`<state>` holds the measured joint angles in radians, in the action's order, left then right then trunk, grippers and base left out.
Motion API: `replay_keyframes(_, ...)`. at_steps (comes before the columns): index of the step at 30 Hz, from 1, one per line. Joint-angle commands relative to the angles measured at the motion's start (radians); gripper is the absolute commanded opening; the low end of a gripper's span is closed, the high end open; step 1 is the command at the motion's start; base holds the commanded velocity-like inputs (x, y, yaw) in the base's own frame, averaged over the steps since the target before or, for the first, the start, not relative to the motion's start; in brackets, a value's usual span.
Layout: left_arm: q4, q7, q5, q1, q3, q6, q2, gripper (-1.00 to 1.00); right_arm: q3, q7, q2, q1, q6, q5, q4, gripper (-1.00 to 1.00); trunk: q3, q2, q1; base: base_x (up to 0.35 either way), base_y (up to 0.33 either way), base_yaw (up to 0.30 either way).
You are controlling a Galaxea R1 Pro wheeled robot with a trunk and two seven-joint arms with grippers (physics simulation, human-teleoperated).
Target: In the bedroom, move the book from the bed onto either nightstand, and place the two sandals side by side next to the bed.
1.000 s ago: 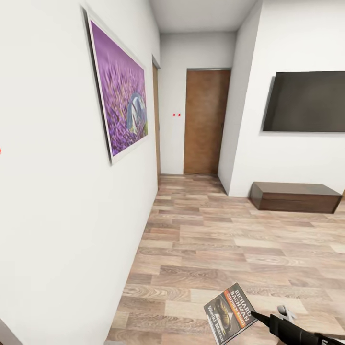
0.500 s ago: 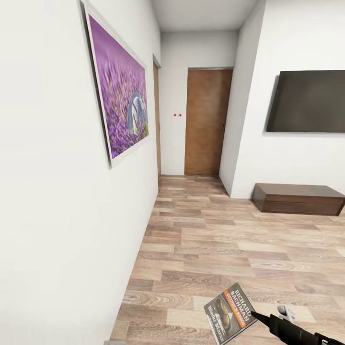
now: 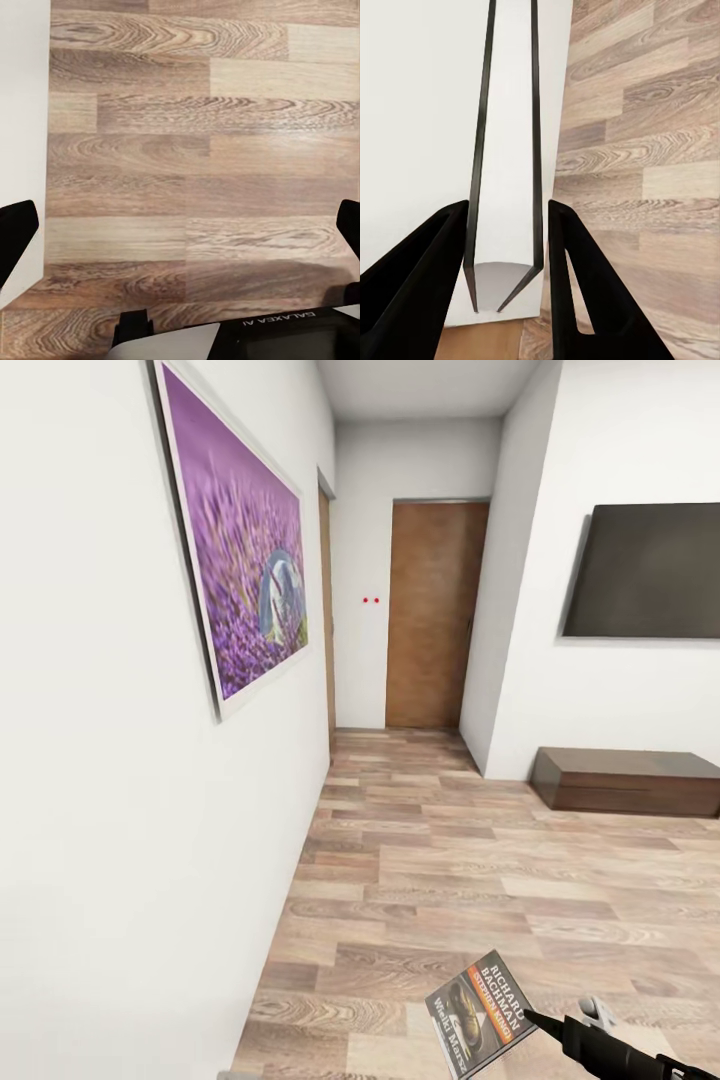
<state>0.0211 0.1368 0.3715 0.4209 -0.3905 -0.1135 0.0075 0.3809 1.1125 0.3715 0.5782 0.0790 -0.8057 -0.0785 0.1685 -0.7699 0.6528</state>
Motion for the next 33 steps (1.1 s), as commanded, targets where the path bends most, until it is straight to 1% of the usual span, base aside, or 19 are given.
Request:
replay_keyframes(1,-0.001,0.004,0.01,0.001,-0.008,-0.003,0.0,1.0,0.006,0.006,0.0,0.002,0.008,-0.01,-0.003,-1.0,0.002,-0.001,0.0,0.079,0.0,0.0)
replay_keyframes(5,-0.001,0.004,0.01,0.001,-0.009,-0.003,0.0,1.0,0.007,0.007,0.0,0.002,0.007,-0.01,-0.003,-1.0,0.002,-0.001,0.0,0.022,0.0,0.0)
replay_keyframes(8,-0.001,0.004,0.01,0.001,-0.008,-0.003,0.0,1.0,0.007,0.006,0.0,0.002,-0.011,-0.01,-0.003,-1.0,0.002,-0.001,0.0,0.04,0.029,0.0)
replay_keyframes(16,-0.001,0.004,0.01,0.001,-0.008,-0.003,0.0,1.0,0.007,0.006,0.0,0.002,-0.019,-0.01,-0.003,-1.0,0.002,-0.001,0.0,0.177,0.159,0.0)
replay_keyframes(21,-0.001,0.004,0.01,0.001,-0.008,-0.003,0.0,1.0,0.007,0.006,0.0,0.002,-0.02,-0.01,-0.003,-1.0,0.002,-0.001,0.0,0.051,0.033,0.0)
replay_keyframes(33,-0.001,0.003,0.01,0.001,-0.008,-0.003,0.0,1.0,0.007,0.006,0.0,0.002,-0.02,-0.01,-0.003,-1.0,0.002,-0.001,0.0,0.29,0.001,0.0)
